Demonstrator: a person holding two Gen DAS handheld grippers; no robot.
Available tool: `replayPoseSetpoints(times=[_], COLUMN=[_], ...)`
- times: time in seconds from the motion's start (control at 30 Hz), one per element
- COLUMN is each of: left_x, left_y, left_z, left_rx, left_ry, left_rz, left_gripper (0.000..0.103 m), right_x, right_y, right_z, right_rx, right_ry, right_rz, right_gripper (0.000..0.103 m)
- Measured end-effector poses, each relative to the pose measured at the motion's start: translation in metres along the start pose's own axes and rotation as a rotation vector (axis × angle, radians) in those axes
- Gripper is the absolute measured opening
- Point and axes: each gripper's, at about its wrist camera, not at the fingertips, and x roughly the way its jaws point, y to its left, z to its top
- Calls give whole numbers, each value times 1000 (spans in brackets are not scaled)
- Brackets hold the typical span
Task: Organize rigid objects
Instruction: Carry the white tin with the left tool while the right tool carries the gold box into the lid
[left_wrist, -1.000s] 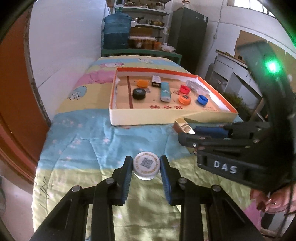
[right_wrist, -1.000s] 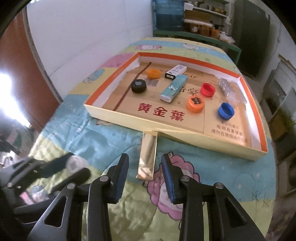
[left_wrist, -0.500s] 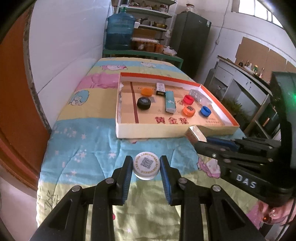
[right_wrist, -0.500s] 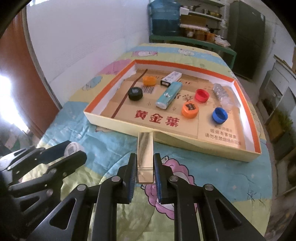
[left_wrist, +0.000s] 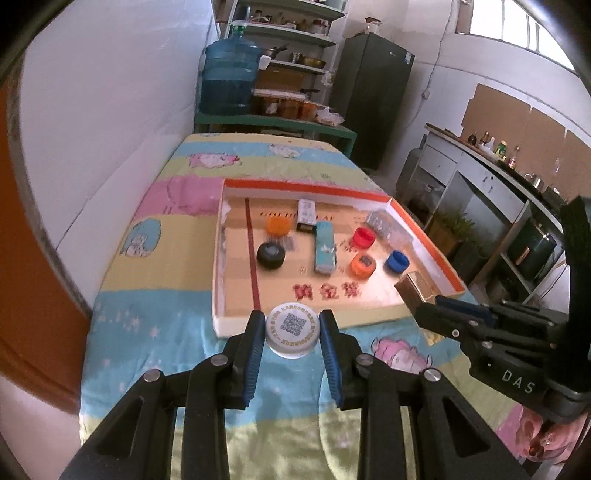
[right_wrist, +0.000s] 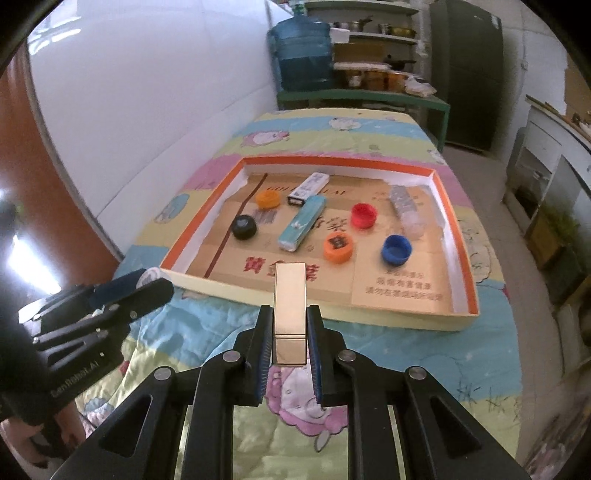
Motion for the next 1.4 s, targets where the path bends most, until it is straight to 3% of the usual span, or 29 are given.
replayPoseSetpoints(times=[0.63, 1.4], left_x=[41, 106], left_y=[-11, -12], left_z=[51, 52], left_rx=[12, 31], left_ry=[-7, 95], left_rz=[-3, 4], left_gripper=[31, 31], right_x=[17, 68], right_y=[-48, -68], right_z=[38, 46], right_rx=[71, 108], right_ry=[-33, 41], right_rz=[-25, 4], right_gripper=[18, 18])
